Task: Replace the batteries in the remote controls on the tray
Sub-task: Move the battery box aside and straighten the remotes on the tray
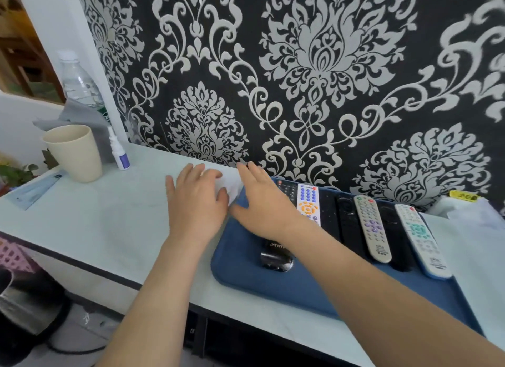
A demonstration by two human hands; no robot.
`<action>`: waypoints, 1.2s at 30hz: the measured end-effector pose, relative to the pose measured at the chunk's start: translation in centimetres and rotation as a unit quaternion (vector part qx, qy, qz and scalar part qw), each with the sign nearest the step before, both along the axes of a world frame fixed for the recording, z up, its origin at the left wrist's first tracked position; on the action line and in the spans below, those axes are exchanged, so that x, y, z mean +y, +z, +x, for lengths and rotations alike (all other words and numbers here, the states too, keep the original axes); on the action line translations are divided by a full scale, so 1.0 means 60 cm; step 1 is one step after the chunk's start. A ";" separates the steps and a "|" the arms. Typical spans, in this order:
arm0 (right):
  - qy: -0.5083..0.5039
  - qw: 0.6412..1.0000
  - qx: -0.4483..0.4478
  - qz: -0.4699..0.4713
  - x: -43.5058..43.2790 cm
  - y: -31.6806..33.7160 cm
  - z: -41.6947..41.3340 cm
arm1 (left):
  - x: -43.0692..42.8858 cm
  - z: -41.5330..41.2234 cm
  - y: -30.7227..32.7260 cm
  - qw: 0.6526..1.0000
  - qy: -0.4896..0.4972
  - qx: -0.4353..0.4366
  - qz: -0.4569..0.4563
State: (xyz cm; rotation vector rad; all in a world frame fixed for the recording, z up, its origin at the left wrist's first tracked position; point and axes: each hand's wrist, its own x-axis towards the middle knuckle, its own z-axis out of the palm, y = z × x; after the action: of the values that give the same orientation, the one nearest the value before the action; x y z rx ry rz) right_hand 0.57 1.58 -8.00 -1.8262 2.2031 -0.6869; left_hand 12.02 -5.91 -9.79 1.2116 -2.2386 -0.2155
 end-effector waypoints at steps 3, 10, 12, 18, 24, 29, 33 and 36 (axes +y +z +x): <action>-0.065 0.995 -0.027 -0.073 0.073 0.036 -0.034 | 0.061 -0.035 0.035 0.990 -0.074 0.120 -0.006; -0.206 0.977 -0.009 -0.052 0.288 0.061 -0.174 | 0.273 -0.202 0.062 0.935 -0.328 0.129 0.048; -0.240 0.969 -0.009 -0.051 0.337 0.059 -0.213 | 0.327 -0.240 0.049 0.924 -0.363 0.086 0.086; -0.308 0.942 -0.061 -0.116 0.462 0.049 -0.299 | 0.474 -0.335 0.007 0.877 -0.451 0.042 0.162; -0.365 0.808 -0.326 -0.326 0.525 0.044 -0.339 | 0.527 -0.391 0.011 0.913 -0.408 0.002 0.010; -0.454 0.647 -0.527 -0.312 0.535 0.020 -0.365 | 0.526 -0.407 0.009 0.910 -0.401 -0.106 0.001; -0.411 0.670 -0.547 -0.288 0.546 0.013 -0.351 | 0.518 -0.405 0.011 0.903 -0.394 -0.166 0.033; -0.437 0.798 -0.291 -0.294 0.568 0.039 -0.353 | 0.505 -0.404 0.016 0.909 -0.380 -0.159 0.069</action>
State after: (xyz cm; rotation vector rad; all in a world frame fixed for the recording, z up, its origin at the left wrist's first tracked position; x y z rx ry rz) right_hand -20.60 35.65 -5.66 -0.4016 2.3927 -1.9561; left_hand -12.23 24.40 -8.83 0.3828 -2.9378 -0.5097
